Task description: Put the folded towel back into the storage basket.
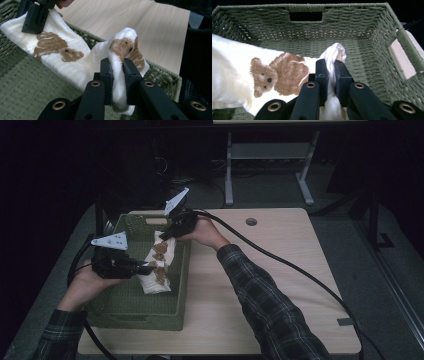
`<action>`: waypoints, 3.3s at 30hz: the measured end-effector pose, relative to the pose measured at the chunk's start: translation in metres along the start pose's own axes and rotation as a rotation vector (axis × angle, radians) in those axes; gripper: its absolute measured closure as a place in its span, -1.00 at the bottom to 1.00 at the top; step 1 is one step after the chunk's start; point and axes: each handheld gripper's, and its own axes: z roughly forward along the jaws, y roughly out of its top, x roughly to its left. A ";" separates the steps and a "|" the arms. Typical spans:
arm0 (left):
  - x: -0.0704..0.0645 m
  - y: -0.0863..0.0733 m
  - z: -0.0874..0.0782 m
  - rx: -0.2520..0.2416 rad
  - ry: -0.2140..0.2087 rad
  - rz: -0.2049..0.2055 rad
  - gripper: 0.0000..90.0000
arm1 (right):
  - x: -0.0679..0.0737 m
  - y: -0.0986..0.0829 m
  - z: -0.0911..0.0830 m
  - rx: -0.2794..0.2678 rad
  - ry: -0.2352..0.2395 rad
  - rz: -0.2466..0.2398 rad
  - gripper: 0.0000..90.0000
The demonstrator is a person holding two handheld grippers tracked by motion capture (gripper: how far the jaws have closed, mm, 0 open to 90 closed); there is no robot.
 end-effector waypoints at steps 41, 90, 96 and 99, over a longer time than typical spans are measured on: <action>0.001 -0.008 0.046 -0.017 -0.023 0.008 -0.12 | -0.022 -0.014 0.007 0.064 -0.037 -0.006 0.85; -0.054 0.078 0.125 -0.050 0.024 0.000 -0.42 | -0.004 -0.102 -0.135 -0.022 -0.192 0.098 -0.20; -0.068 0.090 0.149 -0.047 0.010 0.019 -0.43 | 0.002 -0.129 -0.149 -0.018 -0.215 0.123 -0.25; -0.074 0.094 0.160 -0.052 0.009 0.020 -0.44 | 0.005 -0.143 -0.154 -0.023 -0.226 0.142 -0.28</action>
